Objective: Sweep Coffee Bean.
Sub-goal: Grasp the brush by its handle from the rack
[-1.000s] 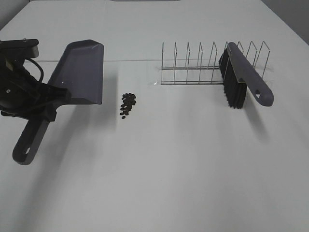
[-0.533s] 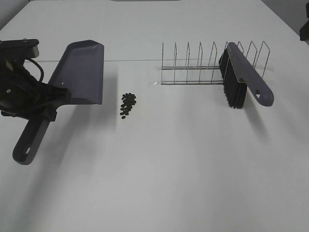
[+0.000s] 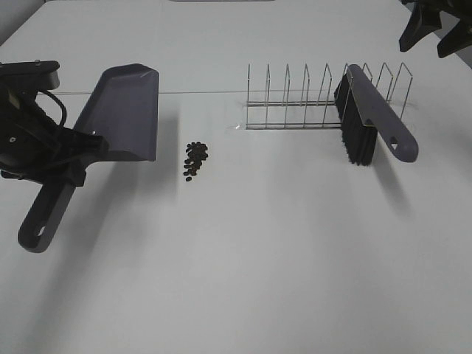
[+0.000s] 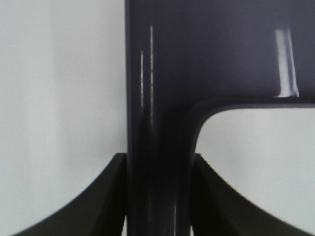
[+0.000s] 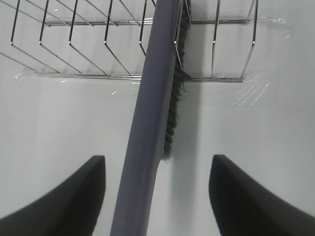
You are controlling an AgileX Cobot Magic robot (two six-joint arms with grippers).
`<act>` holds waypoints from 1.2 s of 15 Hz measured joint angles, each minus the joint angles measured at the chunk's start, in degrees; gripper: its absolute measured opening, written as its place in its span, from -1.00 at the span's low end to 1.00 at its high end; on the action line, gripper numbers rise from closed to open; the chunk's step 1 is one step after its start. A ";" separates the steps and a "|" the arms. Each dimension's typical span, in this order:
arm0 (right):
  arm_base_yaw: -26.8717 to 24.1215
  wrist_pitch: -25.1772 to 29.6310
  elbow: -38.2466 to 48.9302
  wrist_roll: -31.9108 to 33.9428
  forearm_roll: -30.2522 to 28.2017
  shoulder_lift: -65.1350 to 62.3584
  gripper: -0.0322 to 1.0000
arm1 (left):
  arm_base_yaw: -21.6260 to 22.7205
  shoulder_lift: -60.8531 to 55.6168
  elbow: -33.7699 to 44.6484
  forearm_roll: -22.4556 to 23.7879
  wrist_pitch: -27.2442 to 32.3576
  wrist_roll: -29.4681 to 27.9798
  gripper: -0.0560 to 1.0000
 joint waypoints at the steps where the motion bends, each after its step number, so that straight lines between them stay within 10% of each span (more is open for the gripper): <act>1: 0.52 1.83 -2.98 1.95 -0.29 2.86 0.20 | 0.00 0.00 0.00 0.00 0.00 0.00 -0.22; 7: 7.85 3.84 -15.76 10.14 -11.63 14.27 0.19 | 0.00 0.00 0.00 0.00 0.00 0.00 -0.22; 18: 8.14 1.89 -19.19 14.15 -14.50 27.16 -0.03 | 0.00 0.00 0.00 0.34 0.00 0.00 -0.22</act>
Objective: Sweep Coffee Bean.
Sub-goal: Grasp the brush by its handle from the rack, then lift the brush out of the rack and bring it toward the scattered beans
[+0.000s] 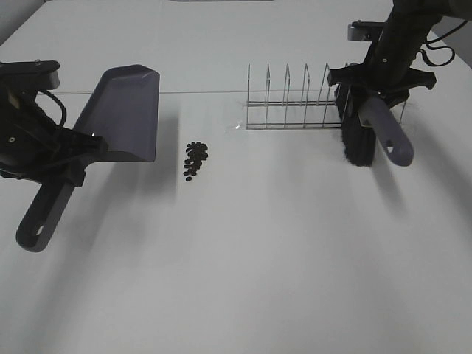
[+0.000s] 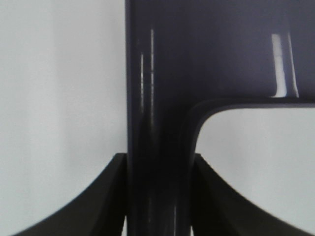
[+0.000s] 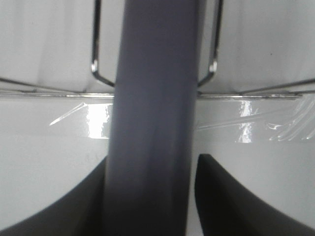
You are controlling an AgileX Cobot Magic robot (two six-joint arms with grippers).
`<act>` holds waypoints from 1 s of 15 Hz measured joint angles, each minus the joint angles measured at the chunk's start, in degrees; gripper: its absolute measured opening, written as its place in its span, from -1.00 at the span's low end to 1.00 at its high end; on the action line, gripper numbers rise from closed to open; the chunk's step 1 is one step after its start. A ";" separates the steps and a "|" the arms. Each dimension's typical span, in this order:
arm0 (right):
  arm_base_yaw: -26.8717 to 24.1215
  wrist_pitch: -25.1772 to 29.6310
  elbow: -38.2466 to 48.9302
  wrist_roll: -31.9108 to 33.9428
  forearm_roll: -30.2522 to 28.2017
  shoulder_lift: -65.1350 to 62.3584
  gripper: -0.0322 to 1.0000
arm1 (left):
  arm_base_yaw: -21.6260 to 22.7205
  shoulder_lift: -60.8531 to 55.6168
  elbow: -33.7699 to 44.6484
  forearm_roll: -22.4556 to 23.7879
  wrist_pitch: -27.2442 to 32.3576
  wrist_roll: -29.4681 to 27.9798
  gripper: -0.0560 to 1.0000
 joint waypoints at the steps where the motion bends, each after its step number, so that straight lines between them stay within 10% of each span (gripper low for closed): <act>1: 0.00 -0.52 0.00 0.69 0.00 0.06 -0.17 | 0.00 0.00 0.00 0.00 0.00 0.00 -0.22; 15: 0.00 12.38 -4.01 1.83 -1.09 -13.58 -0.27 | 0.00 0.00 0.00 0.63 0.00 0.06 -0.22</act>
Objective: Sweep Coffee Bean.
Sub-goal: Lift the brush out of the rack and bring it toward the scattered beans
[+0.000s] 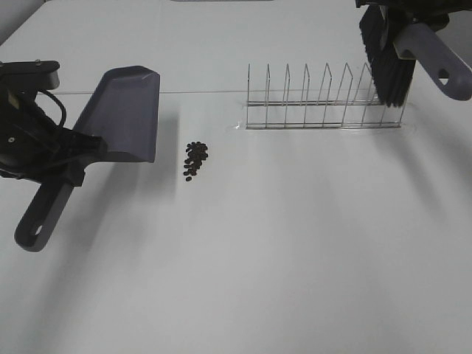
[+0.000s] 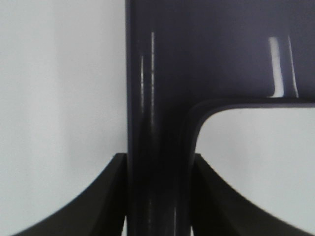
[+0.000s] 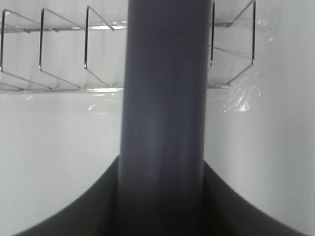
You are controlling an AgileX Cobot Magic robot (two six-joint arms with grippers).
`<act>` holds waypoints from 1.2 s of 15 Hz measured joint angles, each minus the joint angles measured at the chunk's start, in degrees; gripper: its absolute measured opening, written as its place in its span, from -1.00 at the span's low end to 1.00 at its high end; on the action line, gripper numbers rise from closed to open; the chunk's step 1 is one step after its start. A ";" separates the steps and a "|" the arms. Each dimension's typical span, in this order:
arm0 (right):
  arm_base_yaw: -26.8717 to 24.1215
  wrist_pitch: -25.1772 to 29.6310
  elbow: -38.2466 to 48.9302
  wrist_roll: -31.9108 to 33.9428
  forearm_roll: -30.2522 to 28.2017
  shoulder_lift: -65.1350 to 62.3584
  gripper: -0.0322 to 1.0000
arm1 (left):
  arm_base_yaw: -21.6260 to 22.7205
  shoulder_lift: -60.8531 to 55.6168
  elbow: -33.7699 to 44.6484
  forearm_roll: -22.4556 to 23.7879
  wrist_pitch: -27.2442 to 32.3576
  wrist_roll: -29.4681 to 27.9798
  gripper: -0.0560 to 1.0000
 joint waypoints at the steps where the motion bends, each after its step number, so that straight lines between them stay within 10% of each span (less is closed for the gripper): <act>1: 0.00 0.97 0.00 0.00 0.17 -0.23 -0.27 | 0.00 0.00 0.00 0.00 0.00 0.00 -0.22; 6: 1.78 1.20 4.30 -0.11 1.32 -0.23 -0.27 | 0.00 2.58 0.00 1.20 0.40 0.17 -0.22; 11: 18.56 1.15 13.24 4.93 -9.80 -1.95 -0.27 | 0.00 10.60 0.06 1.95 0.63 1.89 -0.22; 18: 26.59 0.40 16.44 8.65 -12.95 2.23 -0.27 | -0.06 15.01 0.06 1.95 -3.15 2.12 -0.22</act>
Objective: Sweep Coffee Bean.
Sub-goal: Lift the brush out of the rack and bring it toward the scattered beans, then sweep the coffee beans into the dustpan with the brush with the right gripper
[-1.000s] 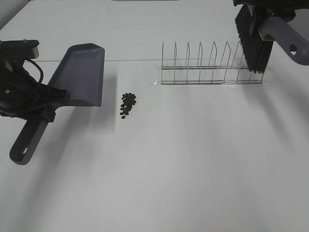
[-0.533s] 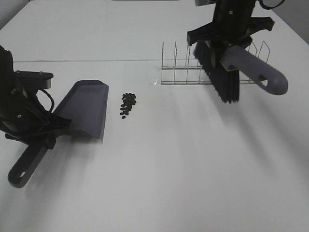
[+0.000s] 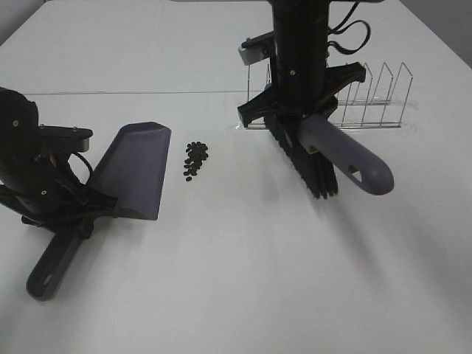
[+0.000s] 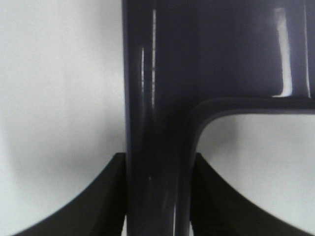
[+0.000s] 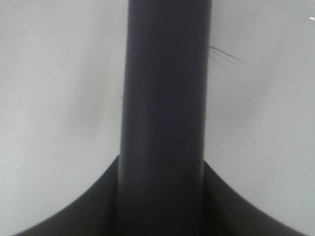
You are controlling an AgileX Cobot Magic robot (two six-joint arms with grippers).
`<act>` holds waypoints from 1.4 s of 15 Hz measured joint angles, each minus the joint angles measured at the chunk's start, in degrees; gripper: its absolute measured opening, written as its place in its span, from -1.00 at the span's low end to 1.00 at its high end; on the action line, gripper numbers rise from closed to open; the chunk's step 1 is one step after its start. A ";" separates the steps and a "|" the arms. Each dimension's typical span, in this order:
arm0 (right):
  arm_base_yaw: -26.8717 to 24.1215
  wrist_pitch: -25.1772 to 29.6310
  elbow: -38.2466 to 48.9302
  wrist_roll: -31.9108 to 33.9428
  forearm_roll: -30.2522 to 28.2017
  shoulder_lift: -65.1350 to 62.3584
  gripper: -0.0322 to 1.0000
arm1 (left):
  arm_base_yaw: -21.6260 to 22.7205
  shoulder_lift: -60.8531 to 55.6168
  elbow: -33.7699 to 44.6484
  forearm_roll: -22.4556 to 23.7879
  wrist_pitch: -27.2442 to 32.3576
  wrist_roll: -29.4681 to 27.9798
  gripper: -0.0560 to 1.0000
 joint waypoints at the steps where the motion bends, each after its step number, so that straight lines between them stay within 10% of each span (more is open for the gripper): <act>1: 0.57 -1.15 0.00 0.00 0.23 1.60 -0.27 | 0.00 0.00 0.00 -0.06 0.00 0.00 -0.22; 17: 4.53 -0.40 -25.61 -6.25 15.70 20.28 -0.27 | 0.00 0.06 0.00 -1.49 -0.34 0.34 -0.22; 21: 5.33 -2.23 -28.59 -8.42 27.22 21.66 -0.27 | 0.00 0.06 0.00 -1.55 -0.40 0.40 -0.22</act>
